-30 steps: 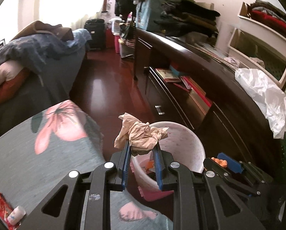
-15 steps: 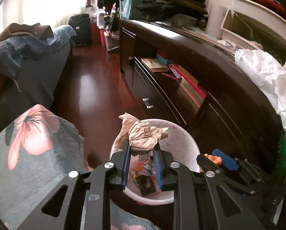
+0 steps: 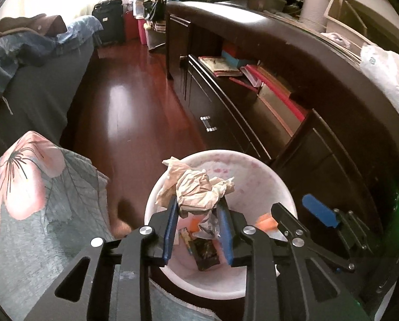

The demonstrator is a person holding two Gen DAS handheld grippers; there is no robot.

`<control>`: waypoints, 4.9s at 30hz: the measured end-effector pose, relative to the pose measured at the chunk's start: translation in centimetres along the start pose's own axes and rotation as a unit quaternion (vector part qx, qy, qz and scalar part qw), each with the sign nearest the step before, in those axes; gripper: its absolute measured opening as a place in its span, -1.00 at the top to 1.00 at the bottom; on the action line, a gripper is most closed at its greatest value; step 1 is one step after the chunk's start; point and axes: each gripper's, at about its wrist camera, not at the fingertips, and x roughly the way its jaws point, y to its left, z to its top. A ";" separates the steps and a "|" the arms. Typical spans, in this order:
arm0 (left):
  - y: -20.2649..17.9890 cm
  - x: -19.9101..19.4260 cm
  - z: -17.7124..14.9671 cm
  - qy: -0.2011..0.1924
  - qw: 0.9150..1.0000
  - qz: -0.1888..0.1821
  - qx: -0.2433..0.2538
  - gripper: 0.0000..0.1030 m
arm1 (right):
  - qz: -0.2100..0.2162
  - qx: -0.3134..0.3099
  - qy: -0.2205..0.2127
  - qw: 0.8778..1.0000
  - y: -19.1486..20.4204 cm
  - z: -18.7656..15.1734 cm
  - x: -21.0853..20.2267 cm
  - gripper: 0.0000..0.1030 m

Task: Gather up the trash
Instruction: 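Carry the wrapper and orange toy to the wastebasket and open both tools, then return both tools to the table, then grasp the red candy wrapper with the left tool while the right tool grasps the glue stick, then carry the red wrapper and glue stick to the wastebasket and open both tools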

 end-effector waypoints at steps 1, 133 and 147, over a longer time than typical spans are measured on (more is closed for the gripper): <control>0.1 0.0 0.0 0.001 1.000 -0.002 -0.002 0.29 | -0.001 -0.001 0.000 1.000 -0.1 -0.1 0.1 -0.21; 21.1 -29.7 -17.9 -0.161 0.923 0.189 -0.293 0.74 | 0.207 -0.215 -0.020 0.954 25.8 -7.2 -19.7 -0.70; 11.9 -23.0 -8.7 -0.149 0.965 0.114 -0.183 0.74 | 0.150 -0.113 -0.037 0.982 13.7 -2.9 -16.1 -0.70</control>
